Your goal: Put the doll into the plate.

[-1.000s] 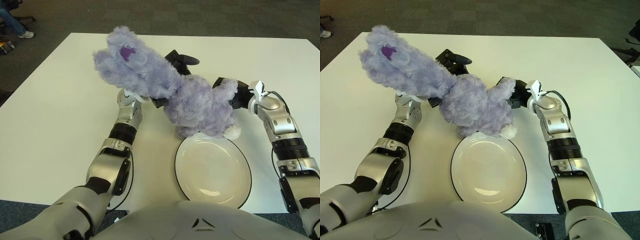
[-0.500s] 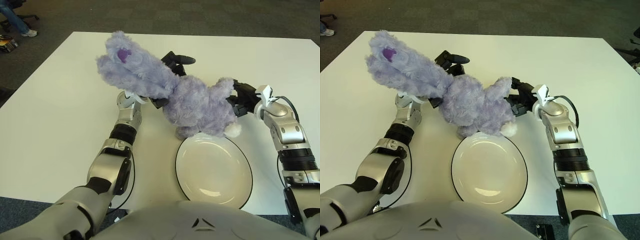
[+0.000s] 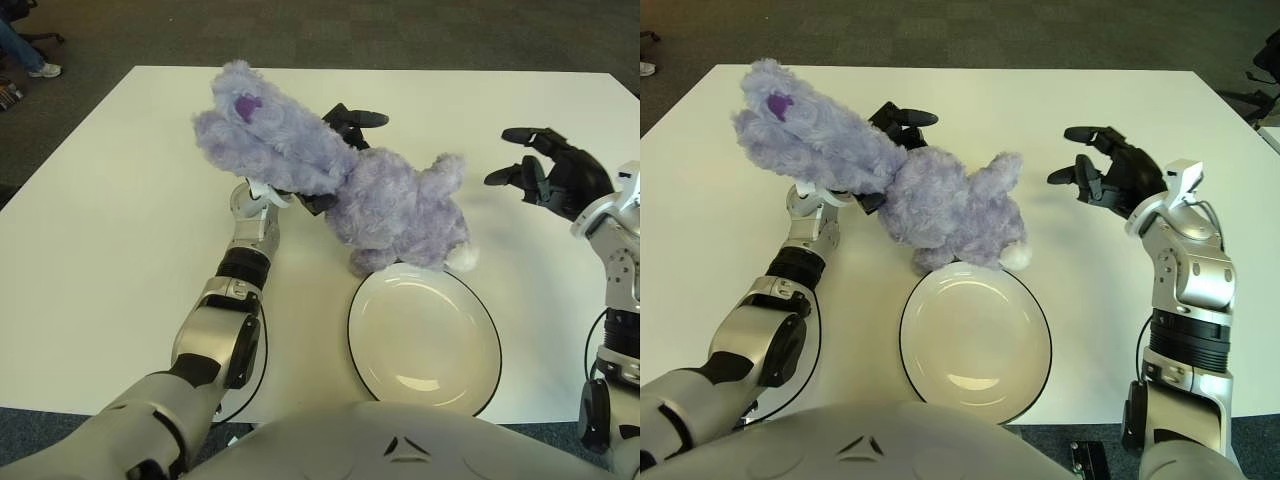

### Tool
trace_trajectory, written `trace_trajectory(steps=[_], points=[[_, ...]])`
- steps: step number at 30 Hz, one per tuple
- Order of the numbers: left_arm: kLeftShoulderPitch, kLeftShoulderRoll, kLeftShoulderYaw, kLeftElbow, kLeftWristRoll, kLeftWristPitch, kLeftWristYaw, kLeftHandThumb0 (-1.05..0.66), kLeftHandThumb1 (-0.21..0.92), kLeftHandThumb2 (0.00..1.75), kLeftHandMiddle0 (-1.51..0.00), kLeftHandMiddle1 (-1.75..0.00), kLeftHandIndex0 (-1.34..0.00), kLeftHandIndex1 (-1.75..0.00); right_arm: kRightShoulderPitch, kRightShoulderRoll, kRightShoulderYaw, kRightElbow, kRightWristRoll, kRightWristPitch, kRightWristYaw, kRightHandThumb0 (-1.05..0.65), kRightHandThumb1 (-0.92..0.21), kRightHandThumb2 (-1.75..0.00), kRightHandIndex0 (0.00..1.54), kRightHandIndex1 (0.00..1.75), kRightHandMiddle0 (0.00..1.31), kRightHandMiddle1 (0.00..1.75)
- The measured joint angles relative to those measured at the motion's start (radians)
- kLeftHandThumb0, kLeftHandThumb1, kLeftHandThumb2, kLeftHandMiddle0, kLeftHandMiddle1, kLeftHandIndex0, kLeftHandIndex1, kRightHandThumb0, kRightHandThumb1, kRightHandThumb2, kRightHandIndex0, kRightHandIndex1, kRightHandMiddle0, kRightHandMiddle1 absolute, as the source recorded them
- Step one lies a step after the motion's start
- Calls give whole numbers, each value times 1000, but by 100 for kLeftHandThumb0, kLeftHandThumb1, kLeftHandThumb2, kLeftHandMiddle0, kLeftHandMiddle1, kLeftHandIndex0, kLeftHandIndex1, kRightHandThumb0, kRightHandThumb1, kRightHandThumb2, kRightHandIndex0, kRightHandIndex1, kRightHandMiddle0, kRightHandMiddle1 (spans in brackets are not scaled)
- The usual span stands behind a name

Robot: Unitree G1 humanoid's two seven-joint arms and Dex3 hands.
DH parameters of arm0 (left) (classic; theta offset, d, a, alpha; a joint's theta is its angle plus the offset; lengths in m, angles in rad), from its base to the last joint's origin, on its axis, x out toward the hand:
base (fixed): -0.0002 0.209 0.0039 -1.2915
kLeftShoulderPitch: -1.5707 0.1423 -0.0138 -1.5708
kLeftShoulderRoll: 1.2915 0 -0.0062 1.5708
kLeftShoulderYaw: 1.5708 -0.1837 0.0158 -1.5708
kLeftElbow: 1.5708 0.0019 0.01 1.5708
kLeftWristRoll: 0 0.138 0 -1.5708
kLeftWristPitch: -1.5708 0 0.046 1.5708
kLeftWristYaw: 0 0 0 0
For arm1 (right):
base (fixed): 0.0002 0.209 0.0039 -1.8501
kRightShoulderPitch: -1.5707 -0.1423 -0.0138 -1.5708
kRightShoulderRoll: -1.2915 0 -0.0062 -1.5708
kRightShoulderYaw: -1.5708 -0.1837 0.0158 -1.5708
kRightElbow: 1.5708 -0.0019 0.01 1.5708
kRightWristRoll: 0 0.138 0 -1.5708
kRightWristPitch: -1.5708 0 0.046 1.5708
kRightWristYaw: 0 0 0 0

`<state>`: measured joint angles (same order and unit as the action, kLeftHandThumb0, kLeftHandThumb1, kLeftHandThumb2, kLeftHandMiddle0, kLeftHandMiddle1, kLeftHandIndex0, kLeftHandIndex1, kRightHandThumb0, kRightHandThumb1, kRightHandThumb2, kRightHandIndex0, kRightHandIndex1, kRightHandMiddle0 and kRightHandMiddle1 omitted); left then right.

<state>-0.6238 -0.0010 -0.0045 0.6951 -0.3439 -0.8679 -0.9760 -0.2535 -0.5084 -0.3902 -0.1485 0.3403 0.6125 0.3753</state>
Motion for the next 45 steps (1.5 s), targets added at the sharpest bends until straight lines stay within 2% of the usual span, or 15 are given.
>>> trace_trajectory(steps=[4,8,15,20,24,29,32,34,35,36,38,41,45], points=[[0,2,-7,0,5,0,0,-83,85,47,-36,-83,0,-90,0,0,-26,-49,-3,5,-49,-37,-54,-99,39,88,0,89],[-5,4,-9,14,7,-3,-4,-83,84,46,-35,-78,0,-93,1,-5,-45,-91,-3,5,-73,-36,-55,-99,38,86,0,88],[-29,-4,-4,56,-15,-6,-35,-81,81,48,-32,-72,0,-99,12,-30,-83,-142,5,4,-69,-32,-55,-101,35,81,0,93],[-38,-9,5,71,-18,-12,-35,-80,78,51,-30,-67,0,-101,23,-50,-91,-145,2,-34,-43,-35,-54,-99,31,76,0,90],[-40,-12,5,73,-18,5,-31,-76,73,58,-27,-60,0,-100,37,-113,-55,-147,-50,-86,3,-45,-58,-90,24,67,0,74],[-46,-8,2,73,-7,62,-31,-73,67,65,-28,-57,0,-101,27,-201,-3,-167,-114,-131,36,-50,-58,-87,21,63,0,70],[-46,-4,2,73,-1,82,-29,-71,65,67,-30,-58,0,-101,26,-233,34,-168,-183,-190,36,-49,-53,-92,19,59,0,72],[-46,-1,2,73,1,94,-28,-68,60,73,-31,-61,0,-102,30,-241,61,-175,-229,-230,25,-47,-45,-98,17,56,0,75],[-46,-1,2,73,1,98,-27,-65,56,77,-32,-65,0,-102,36,-241,70,-183,-247,-245,19,-44,-38,-104,17,55,0,76],[-46,-1,2,72,4,101,-23,-63,53,81,-33,-69,0,-101,47,-238,80,-204,-260,-249,10,-40,-31,-108,15,54,0,76],[-45,1,2,71,13,104,-10,-61,50,84,-33,-73,0,-99,77,-225,102,-263,-276,-246,2,-37,-24,-112,12,52,0,72],[-45,5,2,68,37,100,21,-58,47,87,-34,-77,0,-96,106,-219,156,-345,-302,-214,7,-41,-20,-111,9,48,0,66],[-45,7,2,70,57,92,43,-58,45,89,-34,-81,0,-95,118,-223,202,-428,-346,-165,14,-52,-24,-102,7,44,0,62]])
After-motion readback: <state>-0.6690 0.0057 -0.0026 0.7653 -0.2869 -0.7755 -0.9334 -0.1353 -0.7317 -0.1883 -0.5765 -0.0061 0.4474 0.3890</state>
